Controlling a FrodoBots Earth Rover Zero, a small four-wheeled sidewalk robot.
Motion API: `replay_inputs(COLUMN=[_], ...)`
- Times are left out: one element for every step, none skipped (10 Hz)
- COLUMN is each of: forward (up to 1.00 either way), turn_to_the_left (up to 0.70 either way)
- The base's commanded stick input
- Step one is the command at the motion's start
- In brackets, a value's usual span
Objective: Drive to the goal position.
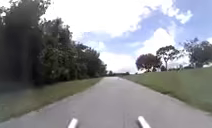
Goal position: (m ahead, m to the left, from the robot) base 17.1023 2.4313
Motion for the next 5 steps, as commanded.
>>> replay_inputs(forward=[0.70, 0.70, 0.70, 0.70, 0.70], turn_to_the_left=[0.00, 0.00, 0.00, 0.00, 0.00])
